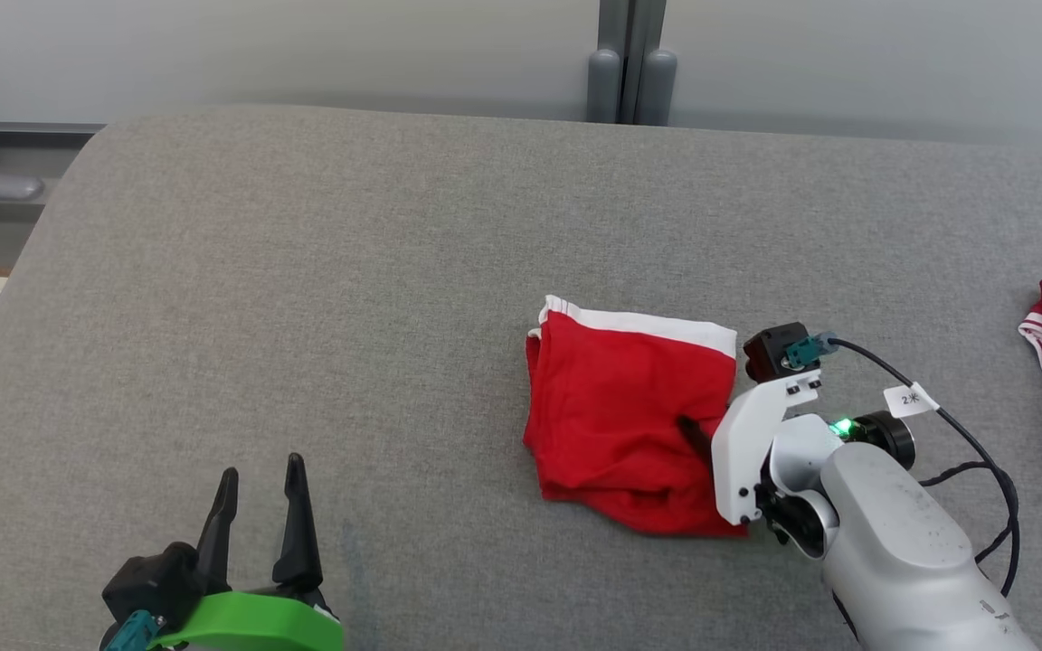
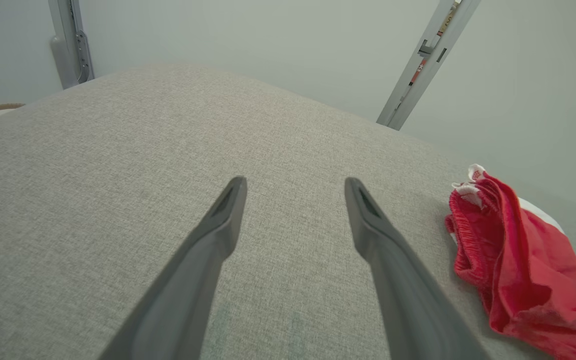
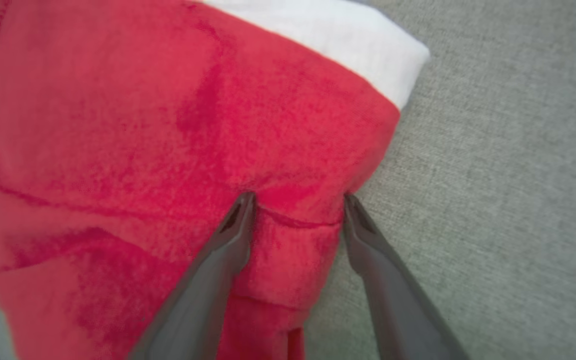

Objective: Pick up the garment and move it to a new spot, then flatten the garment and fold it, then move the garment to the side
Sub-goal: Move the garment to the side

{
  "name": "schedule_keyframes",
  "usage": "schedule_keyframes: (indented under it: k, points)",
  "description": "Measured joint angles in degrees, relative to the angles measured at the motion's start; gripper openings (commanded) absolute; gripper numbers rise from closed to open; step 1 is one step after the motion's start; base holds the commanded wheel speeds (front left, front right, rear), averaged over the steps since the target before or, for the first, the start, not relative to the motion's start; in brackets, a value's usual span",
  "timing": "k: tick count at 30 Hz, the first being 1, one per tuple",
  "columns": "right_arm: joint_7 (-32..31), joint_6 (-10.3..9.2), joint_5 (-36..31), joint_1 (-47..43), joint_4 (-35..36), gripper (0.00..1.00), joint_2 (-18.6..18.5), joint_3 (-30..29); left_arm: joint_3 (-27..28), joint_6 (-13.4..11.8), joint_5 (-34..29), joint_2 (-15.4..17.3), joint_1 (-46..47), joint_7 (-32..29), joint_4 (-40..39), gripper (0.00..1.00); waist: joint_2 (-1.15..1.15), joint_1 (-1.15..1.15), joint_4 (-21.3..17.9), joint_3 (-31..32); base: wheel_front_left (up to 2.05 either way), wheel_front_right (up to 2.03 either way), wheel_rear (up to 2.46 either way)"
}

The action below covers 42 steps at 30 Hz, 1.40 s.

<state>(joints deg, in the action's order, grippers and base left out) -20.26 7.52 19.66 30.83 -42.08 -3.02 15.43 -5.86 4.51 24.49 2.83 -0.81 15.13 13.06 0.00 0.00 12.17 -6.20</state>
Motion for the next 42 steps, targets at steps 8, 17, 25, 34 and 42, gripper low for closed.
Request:
schedule_keyframes:
  k: [8,17,25,34,42]
  points:
    - [3.05,0.01,0.05,1.96,-1.45,0.0,-0.35,0.73,-1.41,0.37,-0.45,0.01,1.09,0.0,0.05,1.0,0.0,0.0,-2.08,-0.57,0.0,0.0,0.0]
    - [4.13,0.0,-1.16,4.08,1.55,0.0,-5.6,3.98,-2.5,0.47,-1.41,0.0,2.62,0.0,-2.02,1.0,0.0,0.0,-8.84,-1.4,0.0,0.0,0.0]
    - [2.61,0.0,-0.57,4.04,9.04,0.0,-10.53,5.1,-3.36,1.03,-3.53,-0.01,4.47,0.0,-3.23,1.0,0.0,0.0,-18.22,-2.84,0.0,0.0,0.0]
    - [1.55,0.0,-0.09,2.99,15.22,0.0,-11.07,4.36,-4.25,2.0,-4.98,0.22,7.31,0.0,-1.97,1.0,0.0,0.0,-28.87,-5.24,0.0,0.0,0.0]
    - [1.1,0.0,-0.87,3.5,17.42,0.0,-10.46,3.66,-4.58,2.29,-5.32,0.45,7.77,-0.01,-1.13,1.0,0.0,0.0,-34.14,-7.7,0.0,0.0,0.0]
